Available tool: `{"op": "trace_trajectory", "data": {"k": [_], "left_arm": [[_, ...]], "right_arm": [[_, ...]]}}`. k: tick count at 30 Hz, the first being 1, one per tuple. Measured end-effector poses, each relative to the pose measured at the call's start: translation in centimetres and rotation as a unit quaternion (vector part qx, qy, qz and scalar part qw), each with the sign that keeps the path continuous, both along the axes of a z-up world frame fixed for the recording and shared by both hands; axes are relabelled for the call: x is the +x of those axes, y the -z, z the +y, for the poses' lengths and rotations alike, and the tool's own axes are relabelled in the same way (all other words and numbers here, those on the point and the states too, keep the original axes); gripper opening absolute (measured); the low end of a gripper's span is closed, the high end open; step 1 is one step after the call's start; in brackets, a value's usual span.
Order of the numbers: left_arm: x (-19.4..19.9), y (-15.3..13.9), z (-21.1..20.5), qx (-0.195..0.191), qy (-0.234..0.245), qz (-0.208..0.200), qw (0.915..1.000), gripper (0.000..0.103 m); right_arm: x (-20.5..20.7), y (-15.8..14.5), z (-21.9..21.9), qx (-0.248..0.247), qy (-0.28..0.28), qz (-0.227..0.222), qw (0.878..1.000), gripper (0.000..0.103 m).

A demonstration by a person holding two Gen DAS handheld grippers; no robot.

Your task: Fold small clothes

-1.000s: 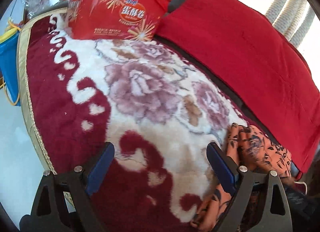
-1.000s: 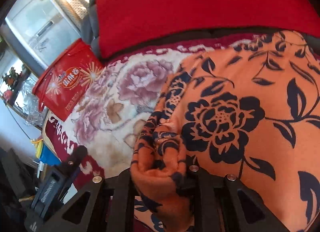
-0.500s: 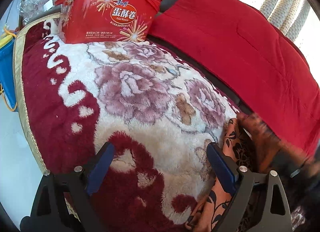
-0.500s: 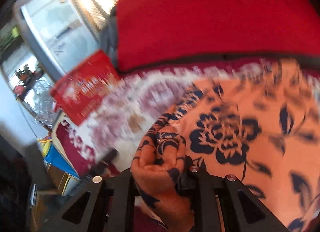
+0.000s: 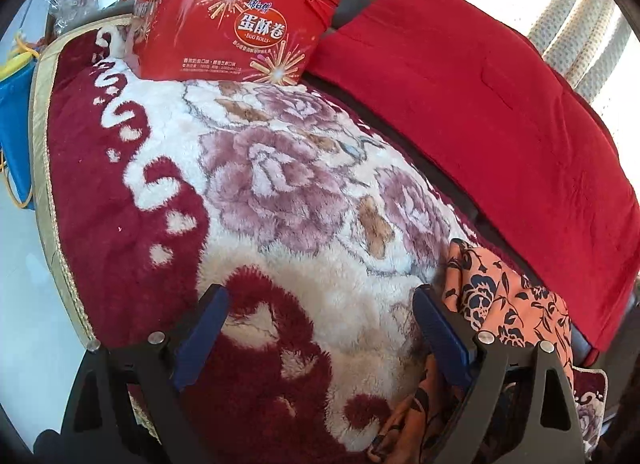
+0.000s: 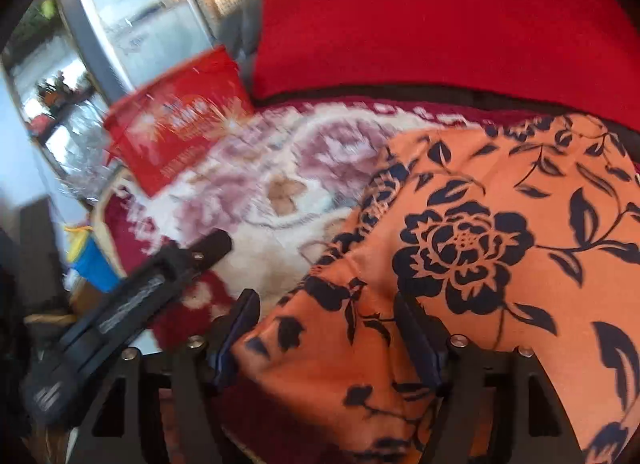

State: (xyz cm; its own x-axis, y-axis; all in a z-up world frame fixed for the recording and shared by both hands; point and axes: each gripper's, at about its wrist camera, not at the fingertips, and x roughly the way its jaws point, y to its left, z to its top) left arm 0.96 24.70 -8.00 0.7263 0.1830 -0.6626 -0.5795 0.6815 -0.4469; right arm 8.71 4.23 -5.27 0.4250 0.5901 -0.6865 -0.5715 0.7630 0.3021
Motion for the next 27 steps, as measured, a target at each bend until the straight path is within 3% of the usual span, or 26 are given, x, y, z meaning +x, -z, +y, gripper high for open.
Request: {"op": "trace_trajectory", "data": {"k": [5,9,10,12,13,15,16,18,23,27], "left_arm": [[-0.9,-1.8,-0.9,-0.006,0.045,-0.060,0.9972,0.093],[0.0,-3.0,-3.9,-0.020,0.149,-0.083,0.9851,0.093],[0.3,-3.5,-5.3,-0.005,0.175,-0.086,0.9809,0.093],[1.1,-3.8,-7.7,0.040,0.207,-0.060,0.9757,0.093],[2.0,-3.2,-8.6,0.050,0.218,-0.027,0.9742,0.093],[3.4,-0.6,-8.7,0.016,0.222,0.045,0.9738,0.084],[3.8,1.4,-8.1,-0.030,0.222,0.078,0.9714,0.069],[2.8,2.9,-6.7,-0.106,0.215,0.062,0.9689,0.068],[1.5,0.6,-6.0,-0.116,0.212,0.043,0.9694,0.068],[2.0,-1.1,-4.9,-0.108,0.198,0.019,0.9741,0.073]], "right_arm": [[-0.4,-1.5,-6.8,0.076,0.064,0.010,0.995,0.073],[0.1,-1.0,-12.7,0.115,0.112,0.030,0.986,0.074],[0.2,-0.6,-13.6,0.127,0.113,0.040,0.985,0.074],[0.2,-0.1,-14.6,0.144,0.110,0.051,0.982,0.074],[0.1,0.0,-14.7,0.146,0.104,0.047,0.983,0.074],[-0.2,0.1,-14.8,0.146,0.099,0.043,0.983,0.074],[-0.2,0.2,-15.2,0.151,0.096,0.046,0.983,0.074],[0.0,0.8,-16.0,0.160,0.094,0.059,0.981,0.074],[0.1,2.4,-17.6,0.174,0.098,0.045,0.979,0.068],[-0.6,1.6,-18.7,0.209,0.119,0.075,0.968,0.070]]}}
